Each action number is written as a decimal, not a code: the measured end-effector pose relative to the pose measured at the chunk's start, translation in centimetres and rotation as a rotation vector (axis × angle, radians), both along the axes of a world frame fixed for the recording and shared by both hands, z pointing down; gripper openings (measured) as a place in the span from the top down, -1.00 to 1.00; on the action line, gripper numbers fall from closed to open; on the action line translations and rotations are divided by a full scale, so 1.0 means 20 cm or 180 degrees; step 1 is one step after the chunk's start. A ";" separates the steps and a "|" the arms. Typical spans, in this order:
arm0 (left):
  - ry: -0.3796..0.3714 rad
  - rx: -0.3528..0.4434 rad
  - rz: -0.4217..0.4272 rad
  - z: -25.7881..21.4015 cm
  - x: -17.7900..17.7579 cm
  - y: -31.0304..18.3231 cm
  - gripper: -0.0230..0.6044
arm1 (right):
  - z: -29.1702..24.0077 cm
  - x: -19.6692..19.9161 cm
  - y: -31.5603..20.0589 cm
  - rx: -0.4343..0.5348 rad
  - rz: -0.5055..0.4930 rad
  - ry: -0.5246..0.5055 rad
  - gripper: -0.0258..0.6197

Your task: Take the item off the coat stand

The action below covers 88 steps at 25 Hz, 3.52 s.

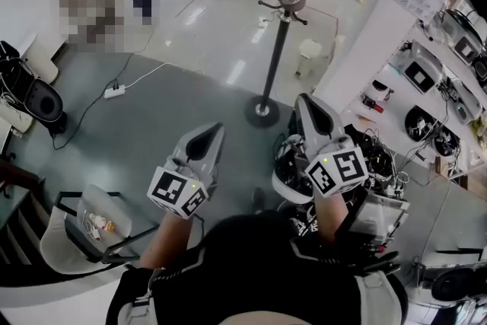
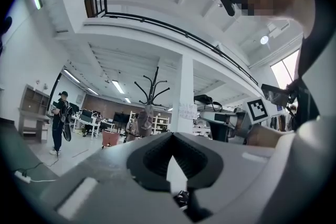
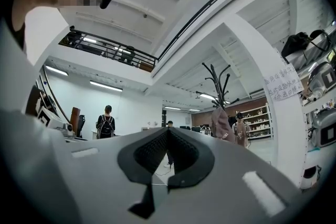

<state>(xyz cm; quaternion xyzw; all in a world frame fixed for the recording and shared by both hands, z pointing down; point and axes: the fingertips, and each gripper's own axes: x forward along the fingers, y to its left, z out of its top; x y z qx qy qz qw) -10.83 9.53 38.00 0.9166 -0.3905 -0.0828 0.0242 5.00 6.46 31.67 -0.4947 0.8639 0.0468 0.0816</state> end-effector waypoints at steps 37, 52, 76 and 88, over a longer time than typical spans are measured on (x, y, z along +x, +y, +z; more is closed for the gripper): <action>-0.0173 -0.0091 -0.0025 -0.06 0.68 -0.90 0.88 | -0.03 0.61 -0.87 0.0012 -0.0252 -0.0181 0.89; -0.0298 -0.0125 0.0096 -0.01 0.66 -1.05 0.88 | 0.02 0.58 -1.04 -0.0053 -0.0168 -0.0232 0.89; -0.0052 -0.0034 0.0471 -0.07 0.18 -1.51 0.87 | 0.00 0.14 -1.49 -0.0082 0.0325 -0.0096 0.89; -0.0029 -0.0122 0.0584 -0.02 0.07 -1.64 0.88 | 0.00 0.04 -1.57 -0.0090 0.0459 -0.0047 0.89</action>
